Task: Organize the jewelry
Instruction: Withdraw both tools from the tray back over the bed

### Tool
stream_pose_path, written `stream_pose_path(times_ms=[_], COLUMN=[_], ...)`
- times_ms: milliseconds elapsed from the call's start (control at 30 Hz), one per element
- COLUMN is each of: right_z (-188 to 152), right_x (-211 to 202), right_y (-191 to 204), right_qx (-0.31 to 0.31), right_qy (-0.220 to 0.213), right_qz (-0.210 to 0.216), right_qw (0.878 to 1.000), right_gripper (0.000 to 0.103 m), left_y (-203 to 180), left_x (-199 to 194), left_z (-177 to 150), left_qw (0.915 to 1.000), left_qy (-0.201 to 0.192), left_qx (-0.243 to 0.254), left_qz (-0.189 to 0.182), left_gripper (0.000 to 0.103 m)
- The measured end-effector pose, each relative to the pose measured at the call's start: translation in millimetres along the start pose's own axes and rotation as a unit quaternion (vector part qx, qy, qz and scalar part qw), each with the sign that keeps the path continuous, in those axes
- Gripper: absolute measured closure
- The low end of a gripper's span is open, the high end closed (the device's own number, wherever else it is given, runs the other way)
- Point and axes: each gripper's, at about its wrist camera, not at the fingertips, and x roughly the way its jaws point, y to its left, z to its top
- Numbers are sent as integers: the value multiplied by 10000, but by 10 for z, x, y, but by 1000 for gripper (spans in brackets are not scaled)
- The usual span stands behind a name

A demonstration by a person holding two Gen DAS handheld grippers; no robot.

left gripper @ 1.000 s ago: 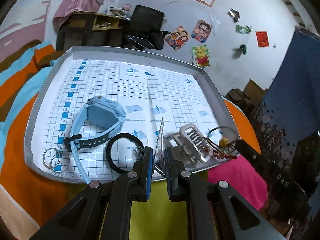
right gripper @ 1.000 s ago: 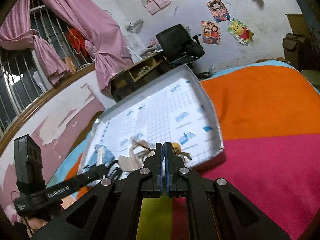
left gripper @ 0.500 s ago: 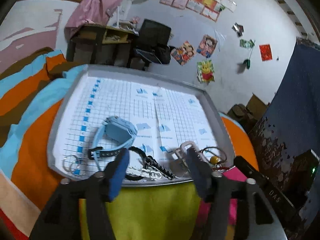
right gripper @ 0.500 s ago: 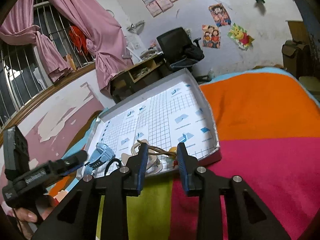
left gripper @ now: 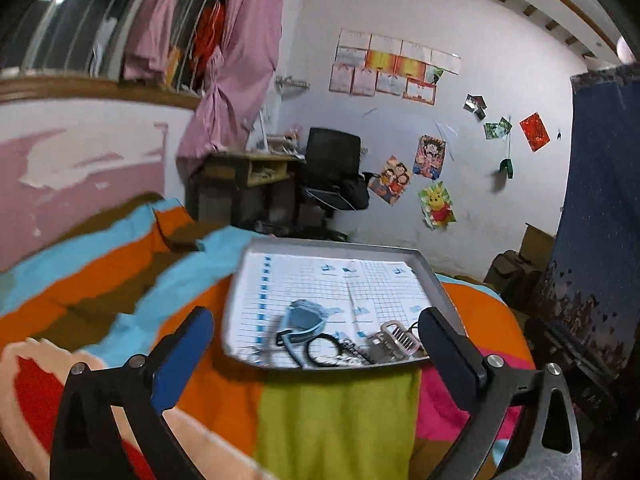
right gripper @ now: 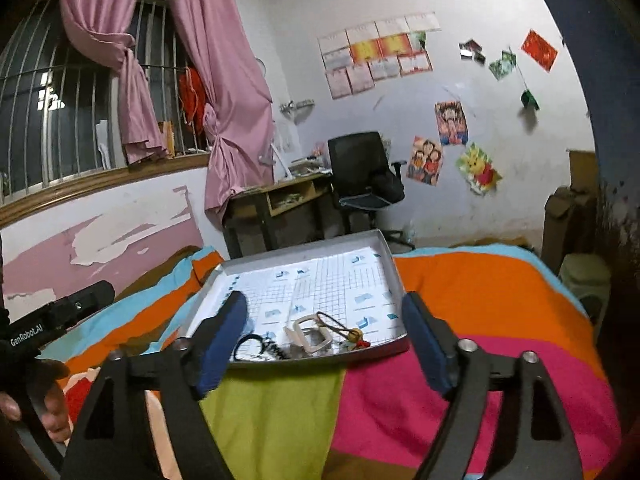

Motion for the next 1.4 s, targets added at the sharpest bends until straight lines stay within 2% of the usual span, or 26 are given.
stream_pose_path(times_ms=[133, 333, 600, 733, 867, 1033, 1233, 1400], right_z=[-3, -82, -267, -412, -594, -775, -954, -1017], right_x=[-456, -1098, -1810, -1971, -2101, -2237, -2274, -2350], right_y=[140, 283, 526, 608, 716, 811, 891, 975], right_qx=[-191, -364, -420, -224, -233, -267, -212, -374], right_qy=[-142, -352, -569, -488, -371, -255, 162, 168], right_qz=[-47, -104, -188, -28, -48, -177, -391, -558], right_qw=[9997, 9987, 9973, 9986, 9990, 9992, 9989, 9976], right_gripper=[12, 1, 1, 1, 1, 1, 1, 1], left_y=[36, 161, 390, 484, 559, 698, 803, 830], left_x=[-346, -896, -1477, -1711, -1893, -2043, -2185, -2216], left_z=[-92, -322, -542, -642, -756, -867, -1033, -1139], left_qw=[9996, 9992, 9990, 9990, 9987, 9989, 9987, 9988], left_qy=[-98, -276, -400, -398, -407, -368, -283, -99], left_qx=[226, 270, 125, 192, 319, 284, 375, 441], left_qz=[127, 135, 137, 70, 21, 64, 181, 209], left_gripper=[0, 0, 0, 0, 0, 0, 0, 0])
